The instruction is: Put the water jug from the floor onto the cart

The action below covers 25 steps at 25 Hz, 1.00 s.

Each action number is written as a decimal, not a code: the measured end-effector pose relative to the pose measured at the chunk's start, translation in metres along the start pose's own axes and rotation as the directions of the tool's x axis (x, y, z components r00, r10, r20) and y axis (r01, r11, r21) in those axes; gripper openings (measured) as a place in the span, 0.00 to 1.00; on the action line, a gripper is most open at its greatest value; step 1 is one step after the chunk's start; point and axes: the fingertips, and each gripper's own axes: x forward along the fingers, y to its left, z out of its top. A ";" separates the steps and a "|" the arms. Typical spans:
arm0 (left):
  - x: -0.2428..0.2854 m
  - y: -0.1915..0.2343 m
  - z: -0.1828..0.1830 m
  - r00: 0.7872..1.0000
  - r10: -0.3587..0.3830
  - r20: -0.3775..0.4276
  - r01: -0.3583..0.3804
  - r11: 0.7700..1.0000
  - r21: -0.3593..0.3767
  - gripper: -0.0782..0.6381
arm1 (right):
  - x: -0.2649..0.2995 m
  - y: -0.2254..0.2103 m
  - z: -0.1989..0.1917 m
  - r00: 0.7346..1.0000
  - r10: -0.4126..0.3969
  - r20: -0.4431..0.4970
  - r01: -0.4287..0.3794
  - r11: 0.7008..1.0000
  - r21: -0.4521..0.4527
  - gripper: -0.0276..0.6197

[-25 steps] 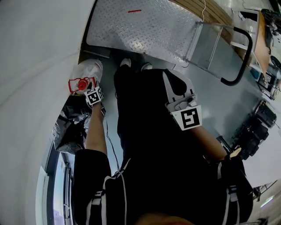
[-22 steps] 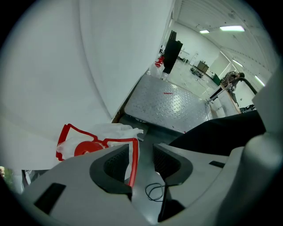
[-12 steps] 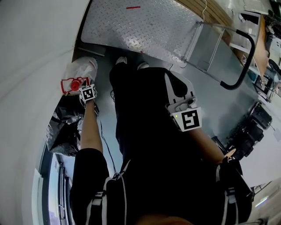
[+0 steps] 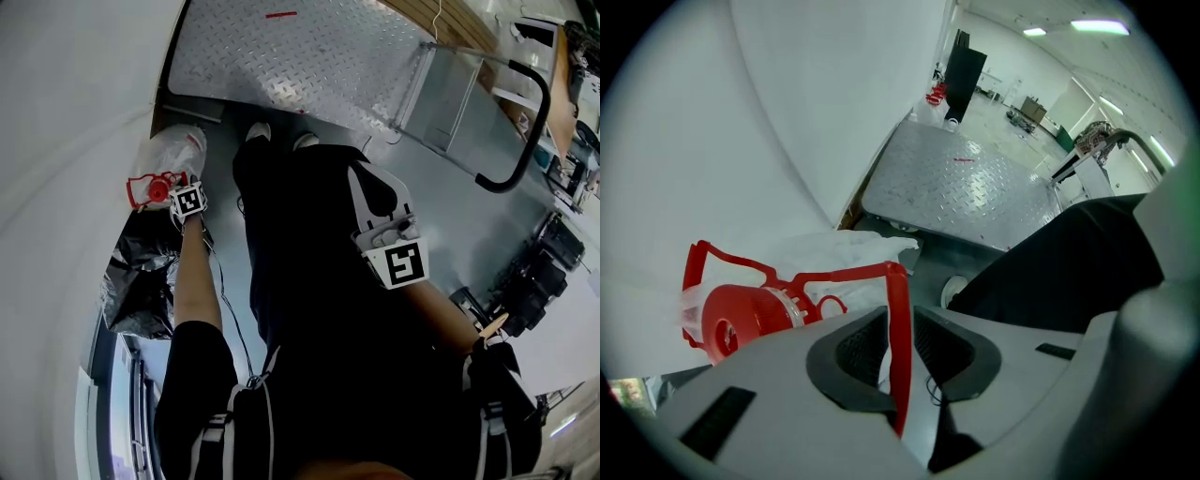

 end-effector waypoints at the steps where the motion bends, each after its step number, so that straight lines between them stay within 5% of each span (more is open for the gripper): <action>1: 0.001 0.003 0.000 1.000 0.012 0.003 -0.012 1.000 0.010 0.22 | 0.000 0.000 0.001 1.000 -0.001 0.003 0.001 1.000 -0.003 0.07; 5: -0.006 0.004 0.003 1.000 -0.006 0.000 0.006 1.000 -0.002 0.13 | 0.000 0.003 0.009 1.000 -0.010 0.021 0.010 1.000 -0.004 0.07; 20: -0.111 -0.005 0.017 0.994 -0.107 0.036 0.111 0.978 -0.174 0.14 | -0.044 -0.013 0.082 0.996 -0.054 0.065 0.050 0.997 0.051 0.07; 25: -0.148 -0.053 0.040 0.991 -0.131 0.023 0.133 0.987 -0.087 0.14 | -0.074 -0.051 0.101 0.977 -0.169 0.131 0.158 0.983 0.093 0.07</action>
